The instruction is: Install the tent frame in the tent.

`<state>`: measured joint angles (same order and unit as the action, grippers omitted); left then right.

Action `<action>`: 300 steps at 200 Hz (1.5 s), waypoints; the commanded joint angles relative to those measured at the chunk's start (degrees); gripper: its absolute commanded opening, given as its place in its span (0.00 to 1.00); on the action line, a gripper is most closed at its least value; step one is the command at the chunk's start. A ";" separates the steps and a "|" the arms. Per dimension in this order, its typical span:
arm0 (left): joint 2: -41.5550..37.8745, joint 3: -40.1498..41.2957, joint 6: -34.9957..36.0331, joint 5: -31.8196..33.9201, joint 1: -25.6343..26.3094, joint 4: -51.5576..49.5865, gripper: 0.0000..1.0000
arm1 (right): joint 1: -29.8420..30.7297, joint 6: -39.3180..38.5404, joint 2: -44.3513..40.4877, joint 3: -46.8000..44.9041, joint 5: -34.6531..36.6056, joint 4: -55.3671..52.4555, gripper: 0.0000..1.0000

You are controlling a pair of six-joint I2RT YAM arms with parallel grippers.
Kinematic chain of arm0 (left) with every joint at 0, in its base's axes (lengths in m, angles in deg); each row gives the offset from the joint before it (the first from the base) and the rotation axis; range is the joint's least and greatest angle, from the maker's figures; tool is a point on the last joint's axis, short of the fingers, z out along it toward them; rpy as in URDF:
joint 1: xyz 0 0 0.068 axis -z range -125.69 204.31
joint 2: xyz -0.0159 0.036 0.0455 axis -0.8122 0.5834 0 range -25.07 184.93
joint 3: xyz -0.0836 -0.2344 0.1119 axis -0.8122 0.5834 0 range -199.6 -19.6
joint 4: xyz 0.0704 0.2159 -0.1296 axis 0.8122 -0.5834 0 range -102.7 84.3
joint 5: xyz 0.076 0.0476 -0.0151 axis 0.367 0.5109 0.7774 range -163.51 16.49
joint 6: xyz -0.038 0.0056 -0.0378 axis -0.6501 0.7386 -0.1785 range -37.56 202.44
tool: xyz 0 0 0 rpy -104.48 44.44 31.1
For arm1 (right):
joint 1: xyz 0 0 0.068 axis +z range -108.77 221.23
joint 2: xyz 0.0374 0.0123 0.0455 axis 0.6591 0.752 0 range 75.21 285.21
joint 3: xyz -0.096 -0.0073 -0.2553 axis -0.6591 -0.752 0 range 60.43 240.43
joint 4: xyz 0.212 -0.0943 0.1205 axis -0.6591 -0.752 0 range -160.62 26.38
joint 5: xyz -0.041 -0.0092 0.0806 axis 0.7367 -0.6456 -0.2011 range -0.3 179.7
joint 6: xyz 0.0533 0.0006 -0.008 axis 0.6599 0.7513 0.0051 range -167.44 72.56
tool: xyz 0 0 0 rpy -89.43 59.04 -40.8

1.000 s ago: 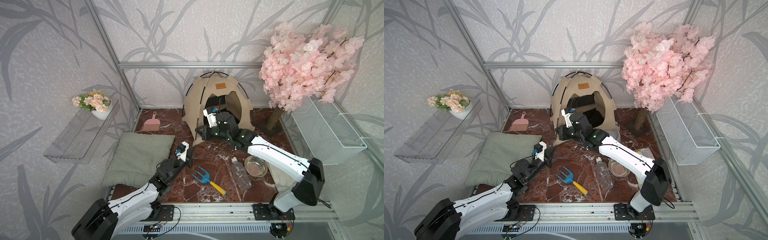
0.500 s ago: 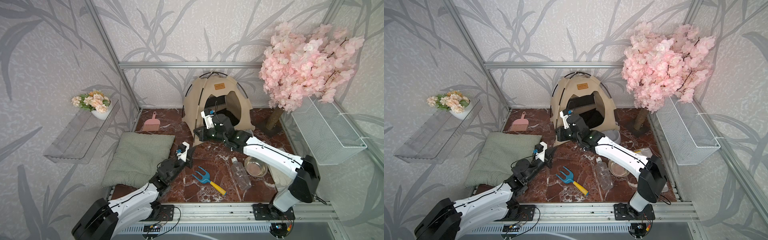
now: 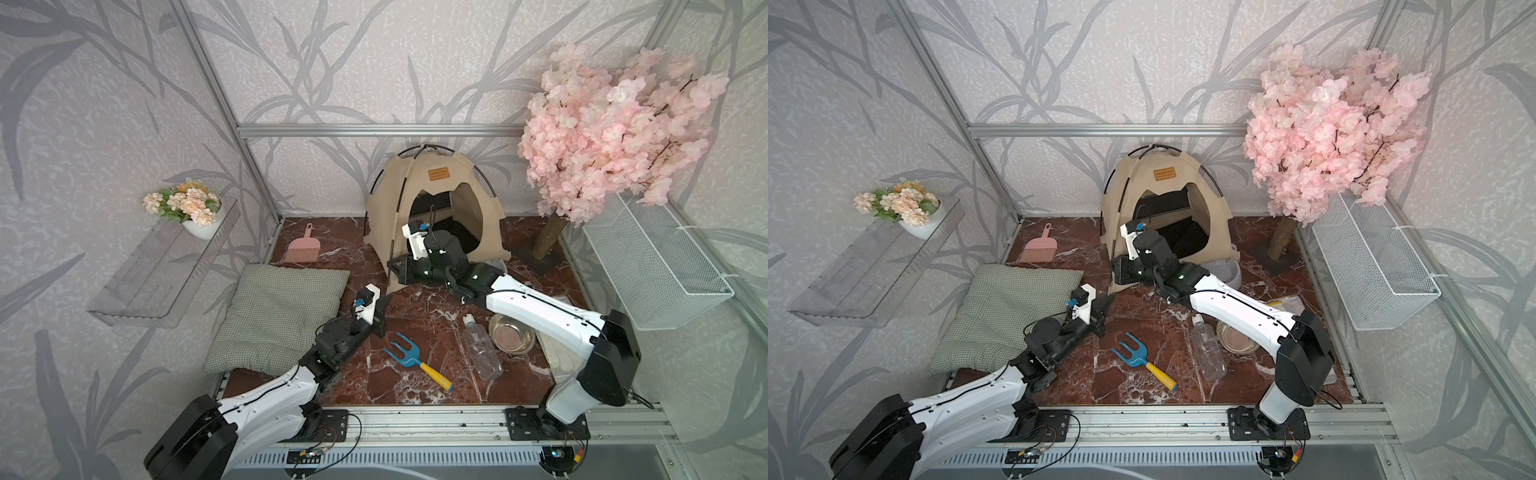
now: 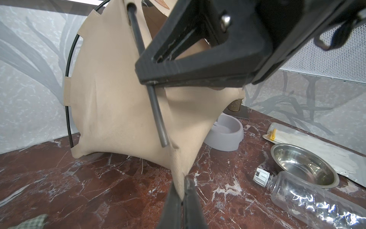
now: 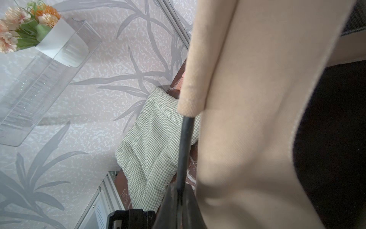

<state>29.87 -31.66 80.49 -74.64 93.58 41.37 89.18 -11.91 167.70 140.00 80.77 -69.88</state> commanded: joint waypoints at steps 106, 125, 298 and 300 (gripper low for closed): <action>0.19 -1.61 0.28 -2.13 0.42 2.41 0.00 | -1.87 -1.55 -0.03 -1.87 5.23 1.83 0.00; 0.26 -1.83 0.46 -1.87 0.45 2.33 0.00 | -1.90 -1.78 -0.02 -1.87 5.08 1.65 0.00; 1.89 -6.12 2.40 1.37 0.20 1.34 0.00 | 0.04 -0.59 0.67 -2.76 5.20 -0.63 0.00; 1.92 -6.24 2.33 1.63 0.15 1.29 0.00 | 0.18 -0.45 0.74 -2.80 5.16 -0.62 0.00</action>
<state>33.65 -34.61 81.95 -74.81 93.60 40.83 88.87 -10.51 167.00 135.63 80.95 -68.07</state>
